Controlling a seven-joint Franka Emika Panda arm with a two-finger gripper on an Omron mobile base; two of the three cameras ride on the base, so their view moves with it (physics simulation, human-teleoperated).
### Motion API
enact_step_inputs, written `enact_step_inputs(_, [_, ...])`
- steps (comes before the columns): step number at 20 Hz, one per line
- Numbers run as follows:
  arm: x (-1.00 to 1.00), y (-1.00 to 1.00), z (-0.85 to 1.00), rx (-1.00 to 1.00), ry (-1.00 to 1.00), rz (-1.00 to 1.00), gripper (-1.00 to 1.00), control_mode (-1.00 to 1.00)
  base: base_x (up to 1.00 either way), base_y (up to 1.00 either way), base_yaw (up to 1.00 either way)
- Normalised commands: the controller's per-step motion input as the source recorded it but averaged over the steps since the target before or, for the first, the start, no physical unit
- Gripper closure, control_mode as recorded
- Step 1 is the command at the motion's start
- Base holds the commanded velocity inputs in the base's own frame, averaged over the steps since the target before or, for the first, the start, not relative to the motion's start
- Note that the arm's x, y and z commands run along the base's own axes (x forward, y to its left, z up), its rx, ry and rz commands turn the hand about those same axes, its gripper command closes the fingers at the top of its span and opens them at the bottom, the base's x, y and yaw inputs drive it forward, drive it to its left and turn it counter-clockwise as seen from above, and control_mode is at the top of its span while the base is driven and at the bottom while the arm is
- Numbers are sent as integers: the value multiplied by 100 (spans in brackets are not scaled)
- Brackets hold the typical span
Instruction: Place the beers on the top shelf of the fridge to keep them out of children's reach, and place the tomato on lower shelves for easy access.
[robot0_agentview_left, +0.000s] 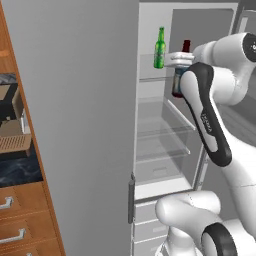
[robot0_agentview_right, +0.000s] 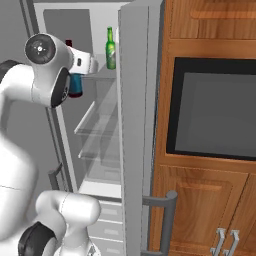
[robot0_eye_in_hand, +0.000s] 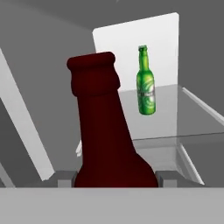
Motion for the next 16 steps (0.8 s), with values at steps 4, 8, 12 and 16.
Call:
enact_step_inputs(4, [47, -15, 0, 0, -3, 4, 100, -100, 0, 0, 0])
enact_step_inputs(8, [47, -13, 0, 0, -4, 5, 100, -100, 0, 0, 0])
enact_step_inputs(12, [51, -8, 0, 0, -2, 3, 100, -100, 0, 0, 0])
enact_step_inputs(16, [53, -1, 0, 0, -2, 0, 100, -100, 0, 0, 0])
